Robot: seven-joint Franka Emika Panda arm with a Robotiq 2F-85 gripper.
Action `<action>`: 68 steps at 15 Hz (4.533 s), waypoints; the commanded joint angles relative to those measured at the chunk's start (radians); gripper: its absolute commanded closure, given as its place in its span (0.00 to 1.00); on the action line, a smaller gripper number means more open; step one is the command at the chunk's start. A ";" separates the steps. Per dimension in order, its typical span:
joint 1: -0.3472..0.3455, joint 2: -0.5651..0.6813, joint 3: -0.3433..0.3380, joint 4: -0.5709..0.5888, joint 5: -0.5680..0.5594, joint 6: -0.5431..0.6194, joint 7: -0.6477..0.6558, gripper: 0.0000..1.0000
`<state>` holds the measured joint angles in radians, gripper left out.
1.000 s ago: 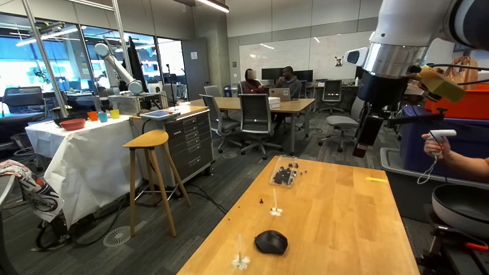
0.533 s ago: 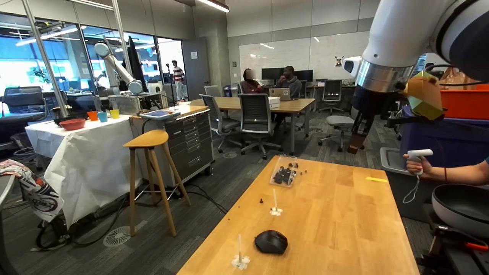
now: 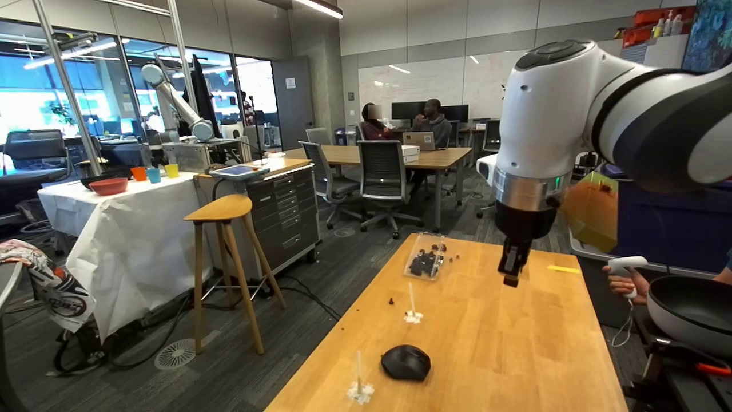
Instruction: Press the left mouse button
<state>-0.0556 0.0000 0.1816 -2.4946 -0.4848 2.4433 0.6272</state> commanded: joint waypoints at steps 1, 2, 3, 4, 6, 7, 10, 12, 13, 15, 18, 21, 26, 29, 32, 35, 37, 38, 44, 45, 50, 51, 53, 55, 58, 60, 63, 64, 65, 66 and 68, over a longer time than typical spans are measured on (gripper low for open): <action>0.077 0.171 -0.043 0.119 -0.005 0.039 0.082 1.00; 0.096 0.205 -0.060 0.144 -0.004 0.044 0.098 1.00; 0.110 0.242 -0.081 0.173 0.004 0.048 0.118 1.00; 0.123 0.267 -0.100 0.195 0.017 0.055 0.128 1.00; 0.140 0.324 -0.138 0.241 0.046 0.069 0.146 1.00; 0.146 0.351 -0.159 0.267 0.060 0.072 0.153 1.00; 0.149 0.422 -0.204 0.343 0.144 0.070 0.141 1.00; 0.151 0.468 -0.225 0.391 0.194 0.066 0.136 1.00; 0.155 0.493 -0.236 0.417 0.211 0.063 0.140 1.00; 0.151 0.543 -0.245 0.467 0.261 0.057 0.129 1.00; 0.153 0.620 -0.260 0.541 0.320 0.042 0.128 1.00; 0.160 0.694 -0.268 0.611 0.362 0.036 0.126 1.00; 0.189 0.794 -0.275 0.718 0.411 0.008 0.145 1.00; 0.210 0.839 -0.284 0.774 0.426 -0.012 0.152 1.00; 0.221 0.872 -0.286 0.816 0.434 -0.034 0.155 1.00; 0.225 0.885 -0.285 0.844 0.434 -0.057 0.154 1.00; 0.224 0.881 -0.281 0.845 0.437 -0.062 0.149 1.00; 0.224 0.871 -0.281 0.835 0.437 -0.062 0.149 1.00; 0.252 0.710 -0.310 0.651 0.409 0.013 0.165 1.00; 0.255 0.675 -0.313 0.619 0.405 0.021 0.160 1.00; 0.301 0.429 -0.347 0.432 0.313 0.009 0.154 1.00; 0.303 0.378 -0.345 0.402 0.284 -0.004 0.146 1.00; 0.314 0.280 -0.338 0.351 0.196 -0.036 0.132 1.00; 0.291 0.182 -0.293 0.296 0.150 -0.034 0.056 1.00; 0.256 0.071 -0.216 0.237 0.215 -0.020 -0.098 1.00; 0.248 0.018 -0.173 0.212 0.266 -0.024 -0.205 1.00; 0.241 -0.042 -0.125 0.187 0.373 -0.054 -0.399 0.73; 0.242 -0.057 -0.116 0.183 0.381 -0.080 -0.436 0.67; 0.239 -0.072 -0.111 0.175 0.379 -0.100 -0.446 0.60; 0.237 -0.085 -0.107 0.169 0.373 -0.119 -0.457 0.50; 0.227 -0.111 -0.105 0.155 0.362 -0.163 -0.464 0.37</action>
<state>0.2080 -0.0418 0.0526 -2.2993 -0.1351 2.3352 0.2187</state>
